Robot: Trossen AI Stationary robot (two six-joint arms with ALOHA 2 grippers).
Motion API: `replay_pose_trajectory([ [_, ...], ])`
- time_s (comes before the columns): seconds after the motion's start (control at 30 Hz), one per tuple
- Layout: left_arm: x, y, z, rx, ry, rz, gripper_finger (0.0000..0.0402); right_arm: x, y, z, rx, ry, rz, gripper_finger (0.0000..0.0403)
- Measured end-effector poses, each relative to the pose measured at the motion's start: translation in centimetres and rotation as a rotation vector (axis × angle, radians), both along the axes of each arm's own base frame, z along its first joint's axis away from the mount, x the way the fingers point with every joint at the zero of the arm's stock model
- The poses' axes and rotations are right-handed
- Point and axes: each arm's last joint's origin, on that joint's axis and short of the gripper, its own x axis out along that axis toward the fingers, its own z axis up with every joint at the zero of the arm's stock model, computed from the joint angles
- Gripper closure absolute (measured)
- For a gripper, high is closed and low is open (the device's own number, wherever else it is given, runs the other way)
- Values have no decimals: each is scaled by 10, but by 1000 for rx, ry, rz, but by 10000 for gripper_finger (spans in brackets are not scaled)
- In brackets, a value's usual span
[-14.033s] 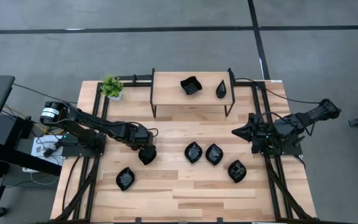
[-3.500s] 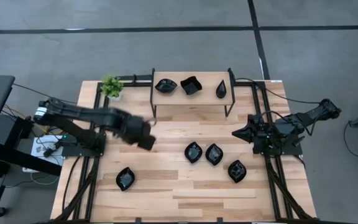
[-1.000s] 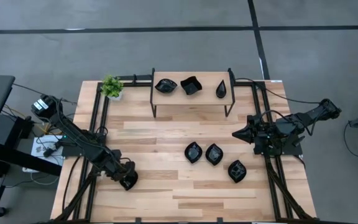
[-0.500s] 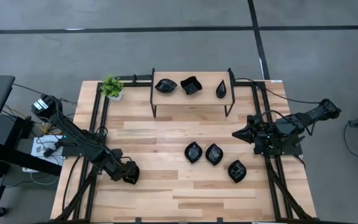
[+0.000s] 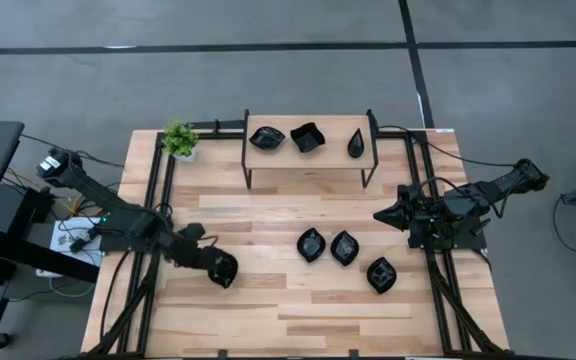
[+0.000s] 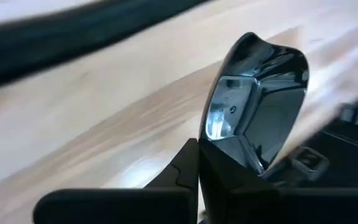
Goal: Pick & Place Mini shaped plates
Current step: Stack the black plate on top of the black plate on the shelf
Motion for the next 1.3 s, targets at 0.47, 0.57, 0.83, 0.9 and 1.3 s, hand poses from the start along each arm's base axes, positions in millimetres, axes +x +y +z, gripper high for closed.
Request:
replay_pose_trajectory([
  [0.47, 73, 86, 80, 350, -295, -134, 398, 0, 0, 3, 11, -25, 0, 393],
  [0.57, 89, 113, 94, 428, -319, -155, 398, 0, 0, 3, 12, -27, 0, 393],
  [0.83, 121, 187, 141, 638, -363, -276, 398, 0, 0, 3, 12, -27, 1, 393],
  [0.9, 123, 206, 149, 695, -334, -326, 398, 0, 0, 3, 12, -27, 3, 393],
  [1.3, 124, 309, 176, 1079, -153, -645, 399, 0, 0, 3, 27, -27, -3, 393],
])
